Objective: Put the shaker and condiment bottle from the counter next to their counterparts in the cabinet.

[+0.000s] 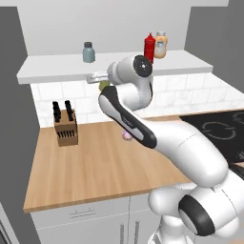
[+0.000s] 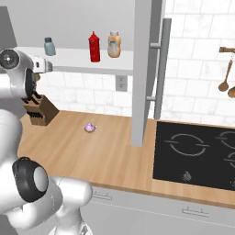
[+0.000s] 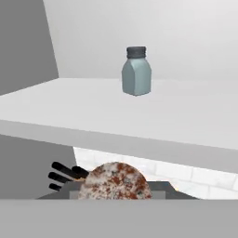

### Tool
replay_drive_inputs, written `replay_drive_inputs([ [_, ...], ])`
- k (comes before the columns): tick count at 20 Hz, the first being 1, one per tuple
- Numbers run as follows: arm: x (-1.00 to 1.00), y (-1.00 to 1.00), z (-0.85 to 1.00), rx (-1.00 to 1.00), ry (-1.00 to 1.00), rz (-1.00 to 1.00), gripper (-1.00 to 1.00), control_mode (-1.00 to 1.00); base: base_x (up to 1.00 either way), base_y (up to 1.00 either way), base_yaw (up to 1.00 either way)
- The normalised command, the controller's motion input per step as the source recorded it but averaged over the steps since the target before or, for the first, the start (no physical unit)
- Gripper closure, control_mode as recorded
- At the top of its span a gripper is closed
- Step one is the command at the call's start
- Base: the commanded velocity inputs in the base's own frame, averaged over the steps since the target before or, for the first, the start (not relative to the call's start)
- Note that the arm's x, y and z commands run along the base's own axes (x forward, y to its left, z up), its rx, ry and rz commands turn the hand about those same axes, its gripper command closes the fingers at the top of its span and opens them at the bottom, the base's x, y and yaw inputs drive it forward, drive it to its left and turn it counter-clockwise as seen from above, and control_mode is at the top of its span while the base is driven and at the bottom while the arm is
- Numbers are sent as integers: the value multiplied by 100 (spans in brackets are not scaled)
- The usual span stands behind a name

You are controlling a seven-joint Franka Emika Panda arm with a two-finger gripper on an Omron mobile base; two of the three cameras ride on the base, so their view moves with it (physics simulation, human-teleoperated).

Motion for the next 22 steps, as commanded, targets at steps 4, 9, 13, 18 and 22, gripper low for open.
replay_drive_inputs([
  [4, -2, 22, 54, 0, -5, 0, 100, -100, 0, 0, 0],
  [9, 11, 24, 56, 0, -5, 0, 100, -100, 0, 0, 0],
  [13, 72, 22, 32, 0, 0, 0, 100, -100, 0, 0, 0],
  [18, 60, 28, 2, 0, 0, 0, 100, -100, 0, 0, 0],
  [22, 22, 45, 0, 0, 0, 0, 100, -100, 0, 0, 0],
])
